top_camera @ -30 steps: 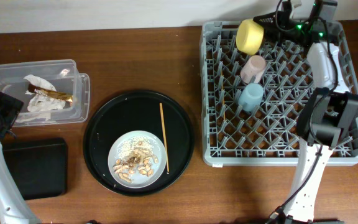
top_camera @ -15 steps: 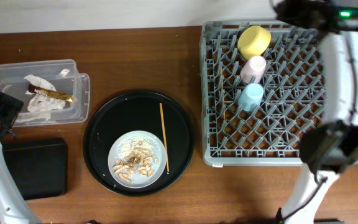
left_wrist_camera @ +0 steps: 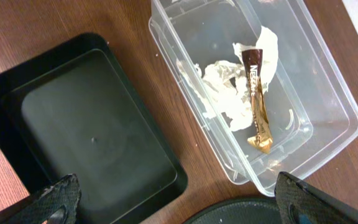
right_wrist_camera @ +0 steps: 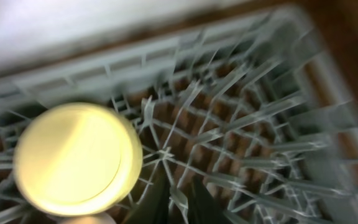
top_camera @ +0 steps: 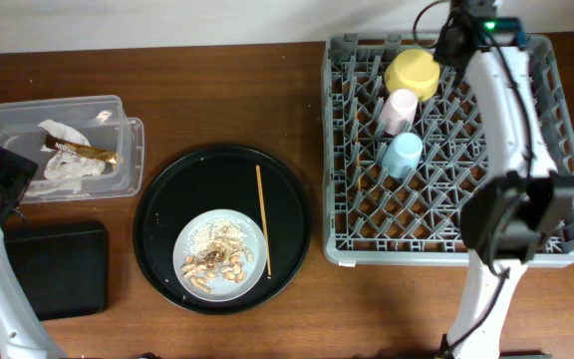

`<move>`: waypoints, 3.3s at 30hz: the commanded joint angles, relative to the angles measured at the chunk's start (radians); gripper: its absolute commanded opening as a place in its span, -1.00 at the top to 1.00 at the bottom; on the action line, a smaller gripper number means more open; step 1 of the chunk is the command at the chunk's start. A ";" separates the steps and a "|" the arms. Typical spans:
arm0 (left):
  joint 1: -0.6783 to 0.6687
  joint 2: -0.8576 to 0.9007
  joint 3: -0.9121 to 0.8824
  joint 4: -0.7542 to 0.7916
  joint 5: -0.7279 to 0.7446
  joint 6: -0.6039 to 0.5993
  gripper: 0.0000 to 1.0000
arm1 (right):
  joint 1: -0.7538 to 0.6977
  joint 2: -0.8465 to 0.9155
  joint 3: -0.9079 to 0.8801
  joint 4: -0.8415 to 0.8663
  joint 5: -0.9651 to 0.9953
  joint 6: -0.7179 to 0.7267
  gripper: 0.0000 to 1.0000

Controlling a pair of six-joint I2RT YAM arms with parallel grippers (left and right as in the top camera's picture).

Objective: Sort waste into correct bins and load items into the dishwasher rack
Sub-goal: 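Place the yellow bowl upside down in the rack's back row, then grasp the second chopstick and insert it upright in the rack, then grasp the white plate on the black tray with the left gripper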

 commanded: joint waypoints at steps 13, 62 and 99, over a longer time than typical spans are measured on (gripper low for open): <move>0.001 -0.004 0.002 0.001 -0.008 -0.009 -0.98 | 0.623 0.027 0.001 -0.368 -0.472 0.078 -0.13; 0.001 -0.004 0.002 0.001 -0.008 -0.009 -0.98 | -0.026 -0.472 0.309 -0.706 -0.039 0.108 -0.97; -1.205 0.587 -0.003 -0.123 -0.071 -0.373 0.02 | -0.440 -0.441 0.307 -0.705 -0.037 -0.009 -0.97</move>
